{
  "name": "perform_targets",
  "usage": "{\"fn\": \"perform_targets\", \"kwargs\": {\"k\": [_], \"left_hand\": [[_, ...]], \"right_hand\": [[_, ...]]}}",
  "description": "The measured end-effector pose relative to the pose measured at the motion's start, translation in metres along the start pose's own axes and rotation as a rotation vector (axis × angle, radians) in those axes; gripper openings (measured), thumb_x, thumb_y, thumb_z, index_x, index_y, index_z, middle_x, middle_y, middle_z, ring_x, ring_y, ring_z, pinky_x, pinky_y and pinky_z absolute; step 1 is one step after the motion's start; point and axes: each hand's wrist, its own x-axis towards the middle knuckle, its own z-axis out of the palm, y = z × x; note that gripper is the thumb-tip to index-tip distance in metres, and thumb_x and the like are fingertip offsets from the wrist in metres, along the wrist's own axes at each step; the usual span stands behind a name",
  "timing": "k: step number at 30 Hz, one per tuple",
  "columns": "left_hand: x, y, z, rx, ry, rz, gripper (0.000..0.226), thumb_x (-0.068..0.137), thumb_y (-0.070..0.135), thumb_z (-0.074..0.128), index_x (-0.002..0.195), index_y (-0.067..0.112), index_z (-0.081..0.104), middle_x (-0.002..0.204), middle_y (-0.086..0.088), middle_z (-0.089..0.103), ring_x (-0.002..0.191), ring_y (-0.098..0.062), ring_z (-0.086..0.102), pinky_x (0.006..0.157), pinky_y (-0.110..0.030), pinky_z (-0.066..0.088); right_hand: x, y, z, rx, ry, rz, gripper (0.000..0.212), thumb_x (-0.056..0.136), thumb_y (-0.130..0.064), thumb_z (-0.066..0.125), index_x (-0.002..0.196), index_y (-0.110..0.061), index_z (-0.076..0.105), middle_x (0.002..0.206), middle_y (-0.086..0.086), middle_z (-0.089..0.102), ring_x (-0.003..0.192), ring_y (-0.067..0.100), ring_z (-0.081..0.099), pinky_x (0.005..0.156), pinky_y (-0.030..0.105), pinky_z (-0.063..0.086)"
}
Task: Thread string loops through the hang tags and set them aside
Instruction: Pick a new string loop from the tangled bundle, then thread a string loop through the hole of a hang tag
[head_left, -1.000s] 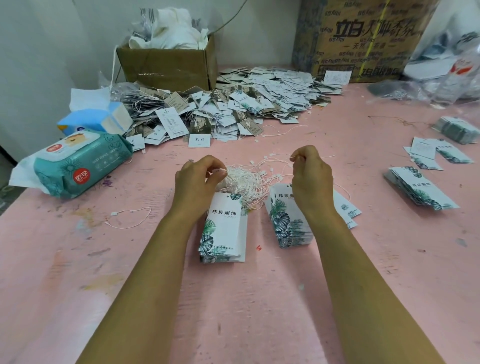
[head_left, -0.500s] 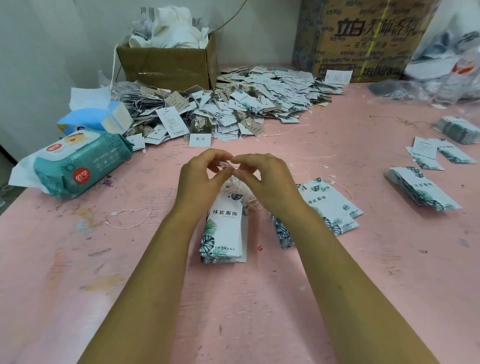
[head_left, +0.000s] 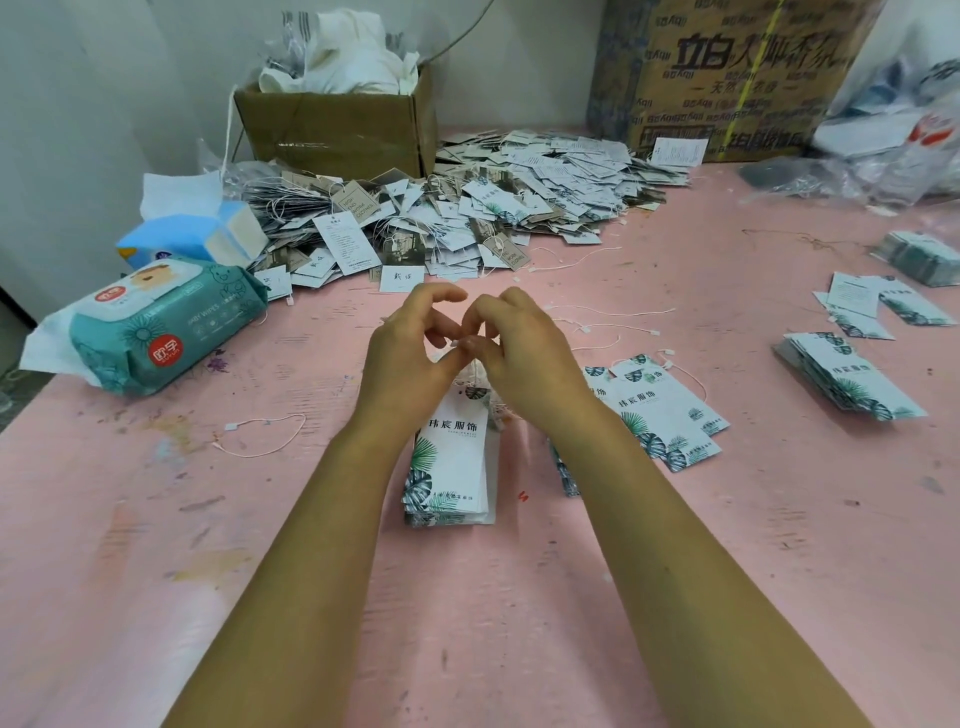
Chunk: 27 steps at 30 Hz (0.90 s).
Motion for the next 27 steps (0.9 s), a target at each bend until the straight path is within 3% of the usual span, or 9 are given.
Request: {"fn": "perform_targets", "kwargs": {"k": [5, 11, 15, 18, 20, 24, 25, 27], "left_hand": [[0.0003, -0.0015, -0.0002, 0.012, 0.006, -0.006, 0.047, 0.075, 0.008, 0.074, 0.114, 0.025, 0.053, 0.069, 0.011, 0.057, 0.067, 0.004, 0.046, 0.062, -0.004, 0.031], [-0.0015, 0.0009, 0.0002, 0.002, -0.008, -0.017, 0.047, 0.074, 0.008, 0.073, 0.113, 0.025, 0.053, 0.067, 0.014, 0.056, 0.067, 0.003, 0.046, 0.062, -0.005, 0.032], [-0.001, 0.0025, -0.0012, 0.073, -0.058, -0.041, 0.035, 0.075, 0.009, 0.071, 0.104, 0.024, 0.058, 0.074, 0.017, 0.056, 0.078, -0.01, 0.048, 0.072, -0.024, 0.036], [-0.0021, 0.0043, 0.0009, 0.124, -0.13, -0.087, 0.033, 0.075, 0.015, 0.071, 0.106, 0.02, 0.06, 0.099, 0.01, 0.049, 0.103, -0.018, 0.039, 0.09, -0.032, 0.033], [-0.0043, 0.0071, 0.0004, 0.013, -0.173, -0.126, 0.034, 0.074, 0.027, 0.066, 0.107, 0.023, 0.06, 0.104, 0.013, 0.047, 0.112, -0.017, 0.034, 0.097, -0.036, 0.03], [-0.0049, 0.0065, -0.0023, -0.151, -0.196, -0.166, 0.012, 0.082, 0.037, 0.06, 0.094, 0.035, 0.061, 0.104, 0.009, 0.06, 0.114, -0.009, 0.041, 0.09, -0.026, 0.032], [-0.0045, 0.0057, -0.0024, -0.145, -0.192, -0.149, 0.005, 0.087, 0.032, 0.061, 0.091, 0.032, 0.063, 0.1, 0.007, 0.063, 0.108, -0.004, 0.045, 0.084, -0.022, 0.033], [-0.0044, 0.0047, -0.0025, -0.165, -0.171, -0.116, 0.014, 0.091, 0.019, 0.057, 0.08, 0.023, 0.063, 0.084, 0.01, 0.065, 0.087, 0.005, 0.052, 0.075, -0.014, 0.036]], "right_hand": [[0.0027, -0.0007, -0.0019, -0.101, -0.06, -0.081, 0.017, 0.091, -0.01, 0.051, 0.1, -0.02, 0.061, 0.087, -0.002, 0.039, 0.077, 0.02, 0.044, 0.063, 0.034, 0.039], [0.0057, 0.0015, -0.0043, -0.109, -0.122, -0.083, 0.014, 0.093, -0.012, 0.048, 0.098, -0.016, 0.061, 0.089, -0.002, 0.04, 0.083, 0.02, 0.045, 0.069, 0.036, 0.04], [0.004, -0.0036, -0.0027, 0.268, 0.034, -0.008, 0.011, 0.094, -0.008, 0.046, 0.092, -0.013, 0.055, 0.093, 0.002, 0.05, 0.083, 0.014, 0.048, 0.074, 0.029, 0.04], [0.0014, -0.0072, -0.0031, 0.512, 0.097, -0.005, 0.014, 0.093, -0.002, 0.046, 0.088, -0.014, 0.049, 0.078, -0.005, 0.054, 0.067, 0.004, 0.048, 0.068, 0.023, 0.04], [0.0007, -0.0071, -0.0031, 0.566, 0.08, -0.005, 0.017, 0.094, -0.001, 0.045, 0.086, -0.016, 0.049, 0.072, -0.006, 0.053, 0.063, 0.008, 0.049, 0.066, 0.028, 0.043], [0.0013, -0.0061, -0.0047, 0.654, 0.145, 0.044, 0.028, 0.094, 0.001, 0.045, 0.08, -0.023, 0.049, 0.072, -0.001, 0.058, 0.067, 0.017, 0.055, 0.068, 0.034, 0.049], [0.0015, -0.0049, -0.0055, 0.675, 0.173, 0.062, 0.028, 0.094, 0.001, 0.044, 0.079, -0.023, 0.049, 0.072, 0.0, 0.058, 0.066, 0.016, 0.055, 0.066, 0.031, 0.049], [0.0016, -0.0007, -0.0101, 0.687, 0.249, 0.099, 0.027, 0.095, -0.001, 0.043, 0.079, -0.023, 0.047, 0.075, -0.001, 0.059, 0.063, 0.013, 0.054, 0.059, 0.019, 0.045]]}}
